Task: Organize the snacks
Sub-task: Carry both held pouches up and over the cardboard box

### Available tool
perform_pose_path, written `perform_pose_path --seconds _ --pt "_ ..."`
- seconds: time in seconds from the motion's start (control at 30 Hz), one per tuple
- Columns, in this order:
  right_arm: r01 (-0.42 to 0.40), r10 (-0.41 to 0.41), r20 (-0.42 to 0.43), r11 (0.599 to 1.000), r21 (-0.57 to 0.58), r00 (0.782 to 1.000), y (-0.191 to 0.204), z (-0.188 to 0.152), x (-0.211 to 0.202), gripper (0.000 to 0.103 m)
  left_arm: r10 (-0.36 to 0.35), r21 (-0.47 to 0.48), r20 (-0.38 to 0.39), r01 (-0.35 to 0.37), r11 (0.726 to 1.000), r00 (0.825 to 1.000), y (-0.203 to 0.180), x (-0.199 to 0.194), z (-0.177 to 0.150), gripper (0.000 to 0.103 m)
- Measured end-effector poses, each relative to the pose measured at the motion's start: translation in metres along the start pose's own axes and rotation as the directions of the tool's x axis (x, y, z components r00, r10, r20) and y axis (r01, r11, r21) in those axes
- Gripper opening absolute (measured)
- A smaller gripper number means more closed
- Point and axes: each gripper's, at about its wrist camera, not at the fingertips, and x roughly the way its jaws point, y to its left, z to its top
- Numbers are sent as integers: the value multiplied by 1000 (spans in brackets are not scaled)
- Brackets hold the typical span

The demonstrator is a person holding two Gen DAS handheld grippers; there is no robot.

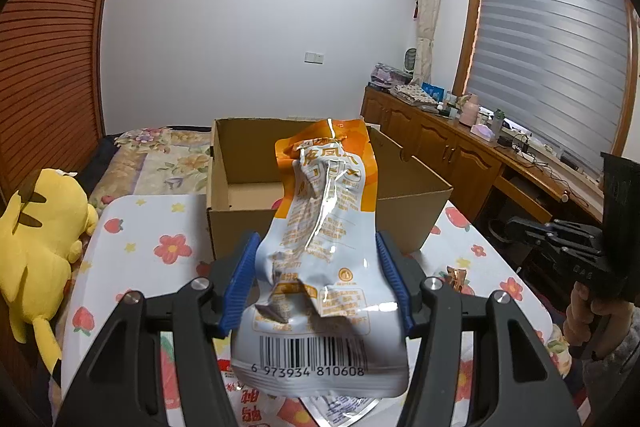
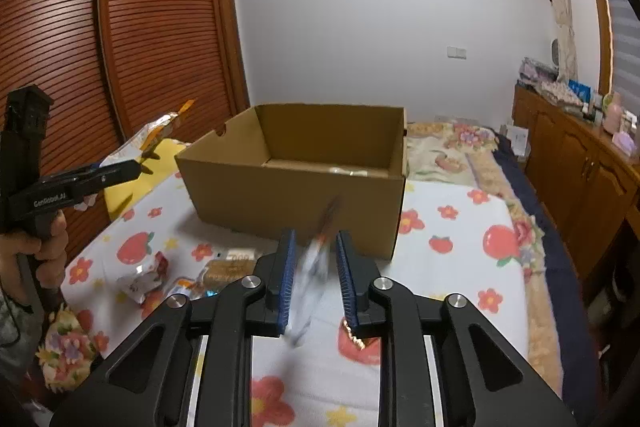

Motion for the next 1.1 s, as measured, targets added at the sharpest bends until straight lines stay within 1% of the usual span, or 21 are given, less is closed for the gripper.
perform_pose_path --seconds 0.03,0.1,0.17,0.2,0.23,0.27,0.3,0.33,0.37,0.4,0.5,0.57,0.63,0.67,0.7,0.8,0.9,1.03,1.07,1.1 --pt "-7 7 -12 1000 -20 1000 4 2 4 0 1 3 -3 -1 1000 1000 -1 2 0 58" --pt "6 -10 -53 997 -71 999 12 0 15 0 1 -3 -10 -1 1000 1000 0 4 -2 58" --pt "20 -27 -78 996 -89 997 13 -8 22 0 -11 -14 -17 10 1000 1000 0 4 -5 58" --pt "23 -30 -80 997 -79 996 10 -11 22 0 -9 -13 -18 9 1000 1000 0 4 -7 58" --pt "10 -13 -86 999 -33 996 2 -17 23 1 -7 -9 -19 7 1000 1000 -1 4 -9 58" --pt "-3 3 -95 1000 -1 996 -4 -20 25 9 -9 -5 -20 9 1000 1000 -2 4 -10 58" --pt "-14 16 -110 1000 16 994 -7 -25 29 37 -11 -3 -23 11 1000 1000 -3 4 -12 58" --pt "-25 28 -134 999 24 991 -9 -31 36 52 -14 -2 -25 14 1000 1000 -4 4 -13 58" --pt "-34 37 -150 999 23 988 -8 -35 41 59 -16 -1 -27 16 1000 999 -5 4 -14 58" --pt "-59 61 -179 998 16 982 -5 -40 51 59 -17 -1 -29 17 1000 999 -6 4 -15 58" --pt "-96 91 -245 995 -9 965 6 -50 72 59 -21 -7 -33 21 1000 999 -5 3 -17 58" --pt "-113 101 -288 993 -26 952 14 -57 83 59 -22 -6 -40 21 1000 999 -4 4 -18 58" --pt "-113 96 -316 993 -35 944 19 -62 94 55 -20 -4 -44 20 1000 999 -4 5 -21 58" --pt "-101 82 -324 994 -43 943 19 -63 97 51 -20 -4 -46 20 1000 999 -4 5 -21 58" --pt "-88 67 -332 995 -50 941 19 -65 100 51 -20 -6 -49 19 1000 999 -3 5 -22 58" --pt "-78 58 -354 996 -40 933 15 -69 110 51 -20 -14 -51 19 1000 999 -2 5 -25 58" --pt "-96 85 -380 995 -10 921 10 -73 117 51 -21 -19 -53 20 1000 998 -1 5 -26 58" --pt "-108 104 -376 994 13 921 7 -73 119 52 -21 -18 -53 20 1000 998 -1 5 -25 58" --pt "-111 107 -373 994 12 922 7 -73 118 45 -22 -16 -54 21 1000 998 -1 6 -25 58" --pt "-121 118 -373 993 16 920 8 -73 118 41 -21 -15 -55 20 1000 998 -1 7 -26 58"
